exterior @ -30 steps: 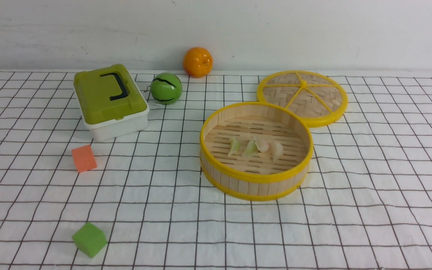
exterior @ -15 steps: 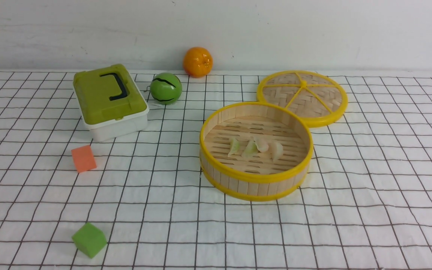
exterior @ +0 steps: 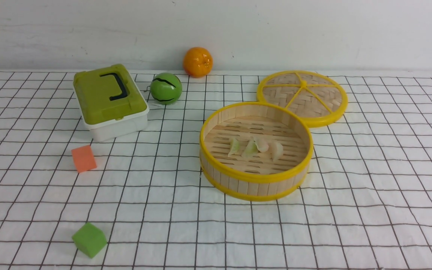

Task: Put the dumplings into the steamer on the table with the white tablecloth.

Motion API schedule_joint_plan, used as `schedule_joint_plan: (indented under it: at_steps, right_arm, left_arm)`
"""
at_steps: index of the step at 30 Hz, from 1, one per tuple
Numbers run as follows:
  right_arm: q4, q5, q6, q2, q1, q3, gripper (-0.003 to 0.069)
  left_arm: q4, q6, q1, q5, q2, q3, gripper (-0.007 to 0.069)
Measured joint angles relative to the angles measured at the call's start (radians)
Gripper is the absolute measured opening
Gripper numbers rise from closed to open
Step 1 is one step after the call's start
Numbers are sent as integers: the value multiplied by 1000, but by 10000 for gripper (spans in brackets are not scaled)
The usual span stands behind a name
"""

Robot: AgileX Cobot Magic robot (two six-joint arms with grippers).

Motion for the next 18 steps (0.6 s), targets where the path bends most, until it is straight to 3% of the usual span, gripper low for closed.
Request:
schedule_joint_plan:
  at_steps: [18]
  right_arm:
    - [-1, 0, 0, 0, 0, 0, 126]
  left_arm:
    - [0, 0, 0, 0, 0, 0, -8]
